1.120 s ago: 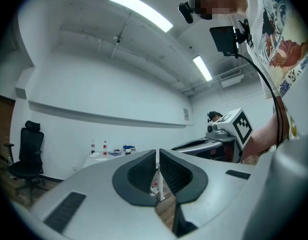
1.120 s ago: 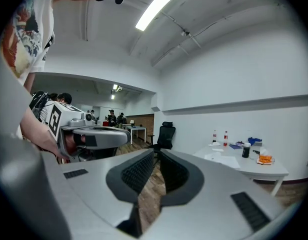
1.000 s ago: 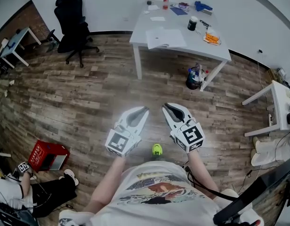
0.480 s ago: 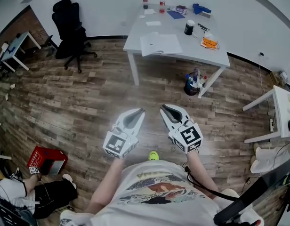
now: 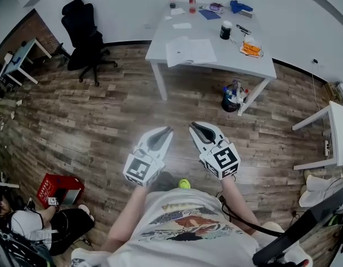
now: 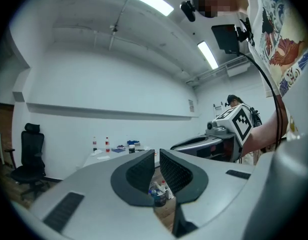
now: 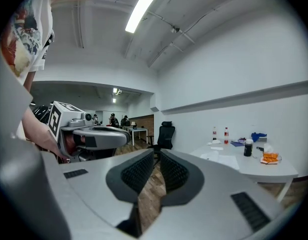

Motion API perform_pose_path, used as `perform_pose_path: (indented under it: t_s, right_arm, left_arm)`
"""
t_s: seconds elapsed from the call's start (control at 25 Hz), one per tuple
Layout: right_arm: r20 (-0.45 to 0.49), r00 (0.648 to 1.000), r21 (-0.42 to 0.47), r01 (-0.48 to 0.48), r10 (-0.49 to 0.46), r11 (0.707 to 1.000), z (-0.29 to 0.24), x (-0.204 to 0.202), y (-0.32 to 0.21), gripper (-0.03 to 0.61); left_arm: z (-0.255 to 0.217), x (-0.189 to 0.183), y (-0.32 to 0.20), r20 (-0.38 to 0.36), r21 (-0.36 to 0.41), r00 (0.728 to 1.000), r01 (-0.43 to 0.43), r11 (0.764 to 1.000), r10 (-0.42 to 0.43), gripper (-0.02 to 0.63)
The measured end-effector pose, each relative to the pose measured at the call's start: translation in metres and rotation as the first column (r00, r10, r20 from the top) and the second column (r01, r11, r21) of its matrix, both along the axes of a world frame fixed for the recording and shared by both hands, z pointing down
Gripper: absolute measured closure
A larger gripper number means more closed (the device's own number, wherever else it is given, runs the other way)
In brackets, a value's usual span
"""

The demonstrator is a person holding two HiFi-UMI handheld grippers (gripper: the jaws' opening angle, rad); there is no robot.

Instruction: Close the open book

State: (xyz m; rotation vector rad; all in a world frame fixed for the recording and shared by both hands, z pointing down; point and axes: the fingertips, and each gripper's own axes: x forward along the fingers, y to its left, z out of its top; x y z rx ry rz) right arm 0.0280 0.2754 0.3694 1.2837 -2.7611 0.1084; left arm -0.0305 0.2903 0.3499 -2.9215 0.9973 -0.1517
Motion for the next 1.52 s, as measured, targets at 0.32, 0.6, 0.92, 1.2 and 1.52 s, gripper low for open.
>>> perform_pose_path:
  t_s: [0.32, 0.6, 0.92, 1.2, 1.52]
  right_arm:
    - [-0.011, 1.000, -0.019, 0.003, -0.003, 1.000, 0.003, 0.004, -0.041, 0.543]
    - [-0.025, 1.000, -0.041, 0.001, -0.002, 0.999, 0.012, -0.001, -0.090, 0.543]
    - [-0.039, 0.999, -0.062, -0.027, 0.024, 0.998, 0.011, -0.006, -0.183, 0.543]
    - [-0.045, 0.998, -0.072, -0.046, 0.042, 0.996, 0.011, -0.020, -0.270, 0.543]
    - [-0.053, 0.996, -0.063, -0.076, 0.073, 0.995, 0.014, -0.034, -0.349, 0.543]
  left_arm:
    - [0.008, 0.002, -0.038, -0.006, -0.027, 1.000, 0.002, 1.000, -0.002, 0.599]
    - [0.018, 0.004, -0.094, -0.019, -0.035, 0.999, -0.027, 0.999, 0.026, 0.600]
    - [0.015, 0.003, -0.194, -0.009, -0.031, 0.997, -0.071, 0.997, 0.070, 0.600]
    - [0.016, -0.009, -0.282, 0.034, -0.030, 0.994, -0.101, 0.994, 0.102, 0.599]
    - [0.018, -0.022, -0.358, 0.028, -0.031, 0.991, -0.130, 0.991, 0.131, 0.598]
